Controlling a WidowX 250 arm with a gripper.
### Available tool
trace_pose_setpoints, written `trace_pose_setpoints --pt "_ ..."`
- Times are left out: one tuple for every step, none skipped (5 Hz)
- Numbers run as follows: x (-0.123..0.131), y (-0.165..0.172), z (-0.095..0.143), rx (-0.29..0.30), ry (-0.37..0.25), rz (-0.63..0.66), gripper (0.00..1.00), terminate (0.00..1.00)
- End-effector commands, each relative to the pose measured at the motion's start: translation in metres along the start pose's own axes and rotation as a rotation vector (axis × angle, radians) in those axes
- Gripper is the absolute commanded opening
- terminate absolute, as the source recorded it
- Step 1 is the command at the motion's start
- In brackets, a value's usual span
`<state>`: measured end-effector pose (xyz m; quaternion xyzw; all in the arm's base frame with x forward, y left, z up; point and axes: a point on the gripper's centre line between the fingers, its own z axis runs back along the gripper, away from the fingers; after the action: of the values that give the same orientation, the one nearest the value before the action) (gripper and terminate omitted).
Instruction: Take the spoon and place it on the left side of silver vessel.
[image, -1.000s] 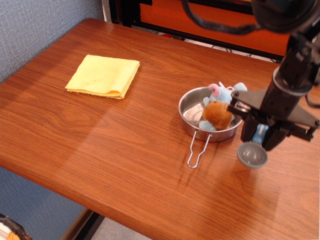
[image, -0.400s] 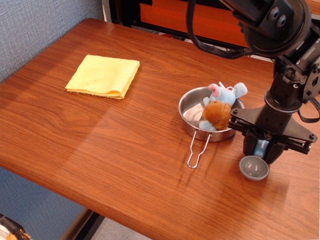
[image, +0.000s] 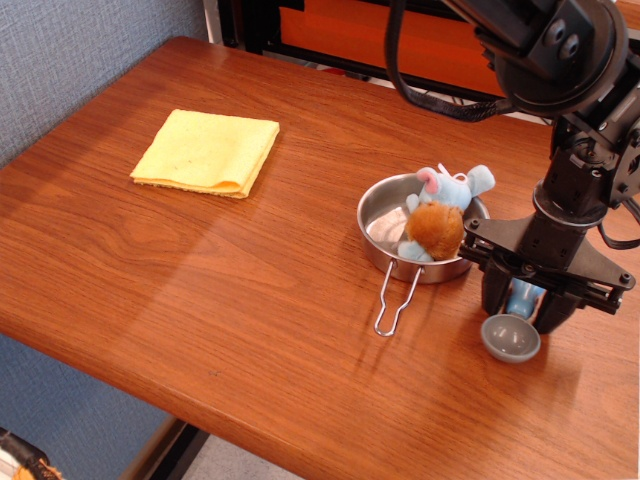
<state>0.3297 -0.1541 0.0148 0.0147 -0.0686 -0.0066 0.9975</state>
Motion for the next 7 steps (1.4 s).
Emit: trace_pose_setpoints --pt "-0.003 0.005 0.051 -0.005 -0.106 0.021 1.0 0.0" --pt "-0.003 0.013 0.079 0.017 -0.165 0.056 1.0 0.0" --pt "-0.006 0.031 0.098 0.036 -0.164 0.108 1.0 0.0" --pt "-0.029 0.073 0.102 0.1 -0.04 0.181 1.0 0.0" --pt "-0.052 0.115 0.107 0.114 0.011 0.175 1.0 0.0" --pt "-0.078 0.161 0.114 0.074 0.055 0.154 1.0 0.0" --pt "-0.097 0.205 0.11 0.09 0.087 0.042 1.0 0.0"
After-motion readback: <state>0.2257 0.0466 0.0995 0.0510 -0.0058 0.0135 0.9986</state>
